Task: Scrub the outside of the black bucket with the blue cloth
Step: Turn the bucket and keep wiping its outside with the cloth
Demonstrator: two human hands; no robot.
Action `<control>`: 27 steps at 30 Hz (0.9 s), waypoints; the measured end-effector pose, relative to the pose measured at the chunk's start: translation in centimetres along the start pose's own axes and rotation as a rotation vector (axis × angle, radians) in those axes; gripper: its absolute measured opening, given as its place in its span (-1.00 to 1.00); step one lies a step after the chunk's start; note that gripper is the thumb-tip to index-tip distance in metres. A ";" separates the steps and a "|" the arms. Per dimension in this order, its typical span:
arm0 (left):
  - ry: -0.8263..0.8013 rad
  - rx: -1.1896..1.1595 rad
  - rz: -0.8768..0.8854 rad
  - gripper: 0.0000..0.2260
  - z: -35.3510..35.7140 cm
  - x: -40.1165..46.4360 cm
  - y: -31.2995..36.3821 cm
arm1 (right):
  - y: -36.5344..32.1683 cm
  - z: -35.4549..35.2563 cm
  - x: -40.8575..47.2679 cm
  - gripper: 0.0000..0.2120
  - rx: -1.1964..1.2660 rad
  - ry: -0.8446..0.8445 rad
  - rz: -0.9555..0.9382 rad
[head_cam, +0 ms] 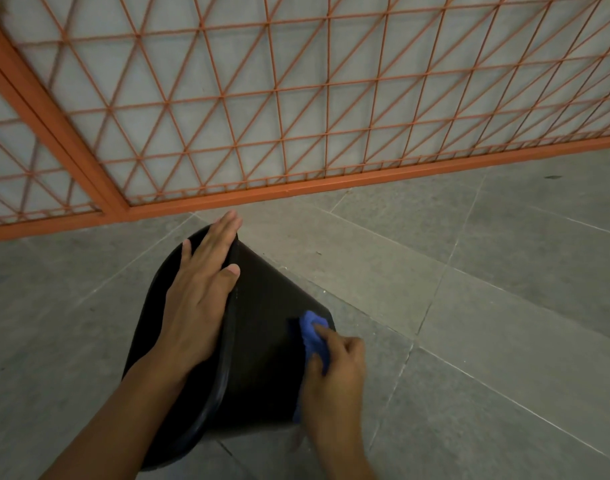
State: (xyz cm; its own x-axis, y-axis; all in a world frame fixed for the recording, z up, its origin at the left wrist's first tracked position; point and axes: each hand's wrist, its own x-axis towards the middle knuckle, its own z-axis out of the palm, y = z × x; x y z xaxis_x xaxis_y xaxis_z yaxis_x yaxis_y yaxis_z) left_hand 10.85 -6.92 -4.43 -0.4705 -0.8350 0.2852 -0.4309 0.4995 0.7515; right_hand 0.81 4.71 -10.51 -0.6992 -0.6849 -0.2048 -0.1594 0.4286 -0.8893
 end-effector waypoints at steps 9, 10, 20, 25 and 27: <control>-0.060 0.037 0.016 -0.47 0.4 0.2 0.1 | -9.1 -0.6 -1.6 -0.62 0.122 -0.156 -0.217; -0.067 0.050 0.017 -0.47 0.4 0.3 0.2 | -9.0 -0.7 -1.7 -0.61 0.105 -0.170 -0.223; -0.113 -0.025 0.024 -0.51 0.6 0.3 0.5 | -8.3 0.0 -1.8 -0.59 0.056 -0.123 -0.246; -0.099 -0.034 0.027 -0.46 0.5 0.3 0.1 | -6.6 1.7 4.3 -0.62 0.022 -0.081 -0.324; -0.066 -0.035 0.018 -0.42 0.1 0.1 -0.2 | -4.2 2.0 6.2 -0.64 -0.042 -0.076 -0.254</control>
State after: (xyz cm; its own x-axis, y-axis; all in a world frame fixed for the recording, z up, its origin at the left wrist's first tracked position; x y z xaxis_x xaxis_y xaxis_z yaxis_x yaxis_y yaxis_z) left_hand 10.81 -7.13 -4.60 -0.5283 -0.8084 0.2595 -0.3956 0.5048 0.7672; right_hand -1.45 -2.53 -8.85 -0.5786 -0.8156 -0.0088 -0.3532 0.2602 -0.8986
